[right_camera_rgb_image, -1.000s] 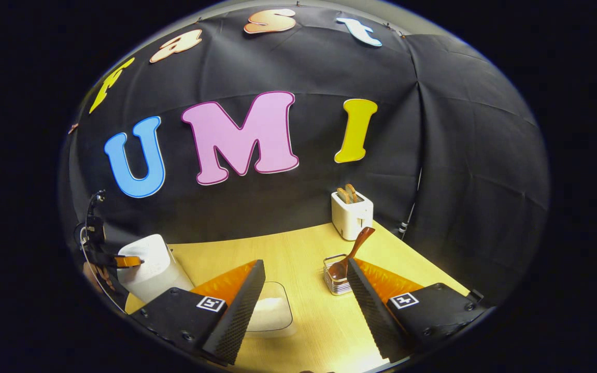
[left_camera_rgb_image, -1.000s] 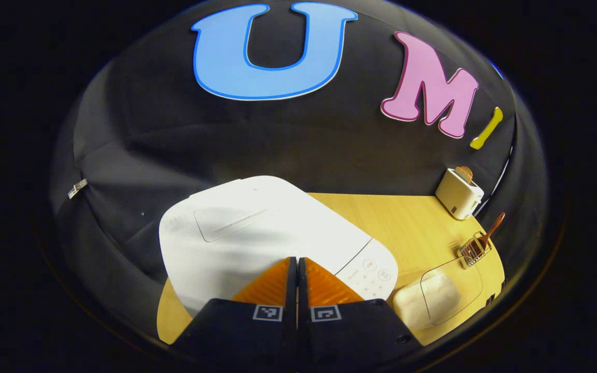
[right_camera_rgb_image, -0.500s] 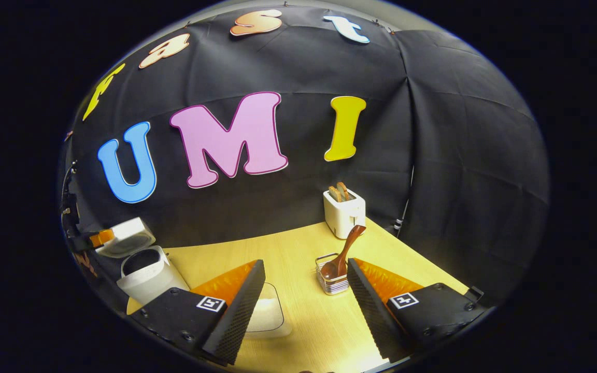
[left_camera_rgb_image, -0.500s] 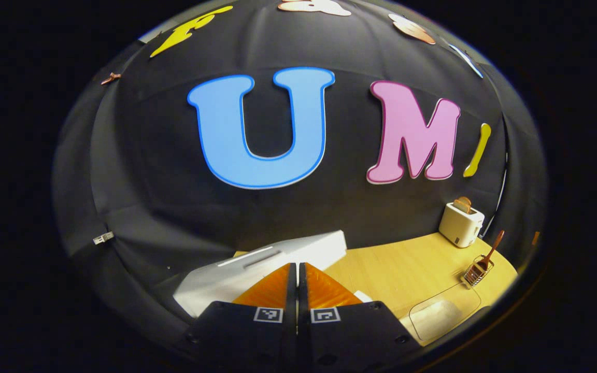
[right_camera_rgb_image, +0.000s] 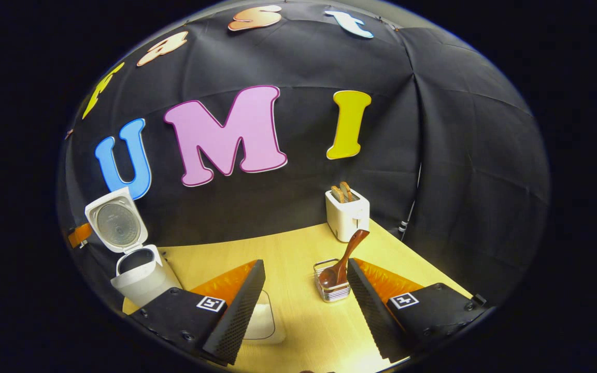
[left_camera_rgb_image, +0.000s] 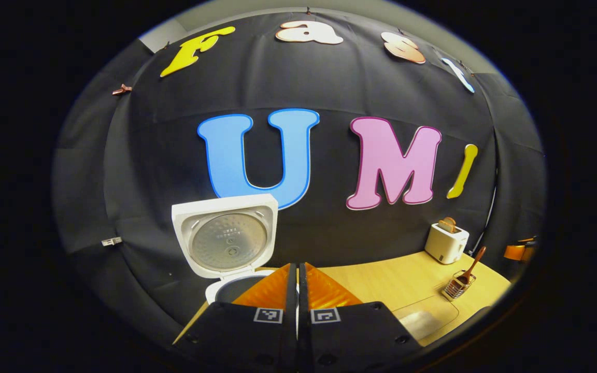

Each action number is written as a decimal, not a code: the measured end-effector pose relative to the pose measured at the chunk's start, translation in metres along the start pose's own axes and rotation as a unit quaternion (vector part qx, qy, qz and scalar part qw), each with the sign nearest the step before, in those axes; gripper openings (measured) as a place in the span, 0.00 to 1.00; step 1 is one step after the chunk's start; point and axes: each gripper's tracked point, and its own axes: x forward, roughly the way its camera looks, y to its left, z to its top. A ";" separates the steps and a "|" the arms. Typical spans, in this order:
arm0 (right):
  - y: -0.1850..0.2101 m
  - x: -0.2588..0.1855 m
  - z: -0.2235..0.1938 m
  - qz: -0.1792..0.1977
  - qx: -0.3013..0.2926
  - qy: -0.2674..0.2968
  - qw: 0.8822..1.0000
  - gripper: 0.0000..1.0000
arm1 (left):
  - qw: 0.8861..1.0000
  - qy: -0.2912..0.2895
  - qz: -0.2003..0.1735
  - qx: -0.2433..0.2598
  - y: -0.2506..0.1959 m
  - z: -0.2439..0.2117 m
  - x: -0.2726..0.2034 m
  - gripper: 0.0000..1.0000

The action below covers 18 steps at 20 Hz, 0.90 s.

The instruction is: Close the left gripper, press the button to open the rice cooker; take a wooden spoon from the chopstick holder with the right hand, scoop a spoonful of rice and pour it into the rice cooker, then put the wooden spoon back into the chopstick holder.

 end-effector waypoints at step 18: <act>-0.085 0.187 -0.091 0.009 0.045 0.136 0.990 0.99 | 0.990 0.138 0.006 -0.012 -0.084 -0.086 -0.038 0.95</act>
